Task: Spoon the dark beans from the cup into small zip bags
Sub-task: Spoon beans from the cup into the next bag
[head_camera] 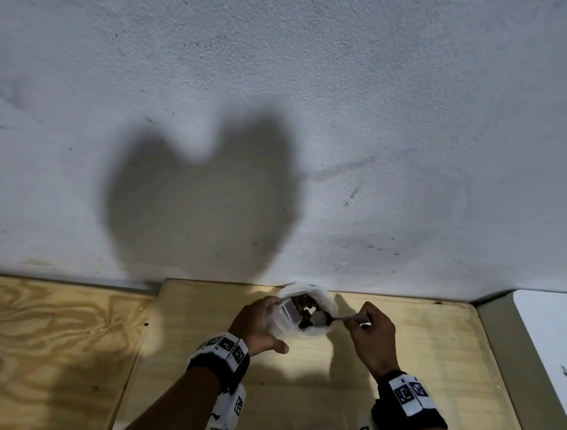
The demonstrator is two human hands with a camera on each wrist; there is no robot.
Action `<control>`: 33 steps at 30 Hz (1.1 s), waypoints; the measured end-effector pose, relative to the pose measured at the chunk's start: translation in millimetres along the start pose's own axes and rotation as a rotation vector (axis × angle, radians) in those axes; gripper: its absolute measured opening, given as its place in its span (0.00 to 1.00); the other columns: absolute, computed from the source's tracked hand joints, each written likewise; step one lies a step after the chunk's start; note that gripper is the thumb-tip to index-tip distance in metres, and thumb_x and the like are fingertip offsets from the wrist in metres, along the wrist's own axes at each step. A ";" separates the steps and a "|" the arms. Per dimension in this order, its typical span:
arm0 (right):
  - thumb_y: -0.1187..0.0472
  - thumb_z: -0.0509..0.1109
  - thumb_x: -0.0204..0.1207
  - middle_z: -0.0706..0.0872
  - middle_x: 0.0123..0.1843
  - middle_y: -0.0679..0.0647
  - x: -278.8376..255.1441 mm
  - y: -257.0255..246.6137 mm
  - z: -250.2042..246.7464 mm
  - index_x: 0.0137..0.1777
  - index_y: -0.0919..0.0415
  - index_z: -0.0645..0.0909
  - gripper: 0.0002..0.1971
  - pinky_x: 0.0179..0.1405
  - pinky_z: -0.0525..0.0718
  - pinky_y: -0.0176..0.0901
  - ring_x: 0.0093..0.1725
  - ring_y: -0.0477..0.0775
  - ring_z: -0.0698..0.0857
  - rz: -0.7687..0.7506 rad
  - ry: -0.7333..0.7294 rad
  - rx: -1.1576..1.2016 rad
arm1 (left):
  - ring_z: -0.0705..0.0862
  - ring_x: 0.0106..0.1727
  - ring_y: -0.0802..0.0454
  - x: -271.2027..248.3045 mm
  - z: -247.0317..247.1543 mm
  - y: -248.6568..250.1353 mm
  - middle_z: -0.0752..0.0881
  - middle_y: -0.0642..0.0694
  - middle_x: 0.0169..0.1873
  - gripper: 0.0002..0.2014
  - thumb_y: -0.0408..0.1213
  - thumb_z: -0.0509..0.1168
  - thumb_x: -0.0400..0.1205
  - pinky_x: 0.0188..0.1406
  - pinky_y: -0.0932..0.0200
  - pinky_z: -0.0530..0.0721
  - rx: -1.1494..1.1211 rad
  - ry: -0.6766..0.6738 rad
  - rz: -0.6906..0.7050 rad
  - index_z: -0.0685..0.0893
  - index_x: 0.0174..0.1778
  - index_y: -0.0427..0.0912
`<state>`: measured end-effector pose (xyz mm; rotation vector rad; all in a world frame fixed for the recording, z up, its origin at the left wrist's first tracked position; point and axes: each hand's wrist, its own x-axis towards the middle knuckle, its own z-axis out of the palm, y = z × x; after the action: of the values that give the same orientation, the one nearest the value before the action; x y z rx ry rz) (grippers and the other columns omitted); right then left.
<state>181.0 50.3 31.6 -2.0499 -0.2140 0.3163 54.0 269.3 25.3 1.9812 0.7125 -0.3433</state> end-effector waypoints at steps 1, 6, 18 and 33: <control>0.75 0.76 0.68 0.70 0.26 0.51 -1.4 3.2 3.4 0.29 0.59 0.65 0.22 0.25 0.66 0.33 0.26 0.43 0.65 0.015 0.001 0.015 | 0.78 0.71 0.54 -0.4 1.0 -0.7 0.79 0.53 0.71 0.52 0.43 0.87 0.55 0.68 0.56 0.79 -0.005 0.001 0.001 0.72 0.76 0.54; 0.73 0.76 0.66 0.65 0.25 0.47 -0.8 17.8 18.0 0.27 0.55 0.64 0.23 0.35 0.66 0.46 0.30 0.51 0.64 0.233 0.050 0.157 | 0.79 0.70 0.56 0.8 3.3 -4.1 0.81 0.56 0.69 0.54 0.47 0.87 0.50 0.68 0.50 0.81 -0.049 -0.008 0.000 0.73 0.75 0.56; 0.73 0.75 0.63 0.64 0.26 0.52 -1.3 32.9 29.2 0.22 0.53 0.64 0.24 0.34 0.64 0.50 0.32 0.52 0.64 0.427 0.094 0.335 | 0.81 0.65 0.56 3.1 1.0 -6.7 0.83 0.57 0.66 0.52 0.46 0.87 0.53 0.62 0.58 0.82 -0.048 0.011 -0.003 0.73 0.75 0.56; 0.72 0.75 0.62 0.70 0.25 0.56 2.1 25.5 36.7 0.21 0.54 0.69 0.19 0.32 0.67 0.49 0.31 0.54 0.68 0.471 0.127 0.349 | 0.82 0.64 0.55 1.4 -10.2 -6.9 0.84 0.58 0.63 0.48 0.49 0.85 0.54 0.60 0.57 0.82 -0.008 -0.036 0.010 0.75 0.73 0.54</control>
<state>172.1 69.3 -7.9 -1.7447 0.3858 0.4727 50.3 281.1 24.7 1.9659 0.6804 -0.3685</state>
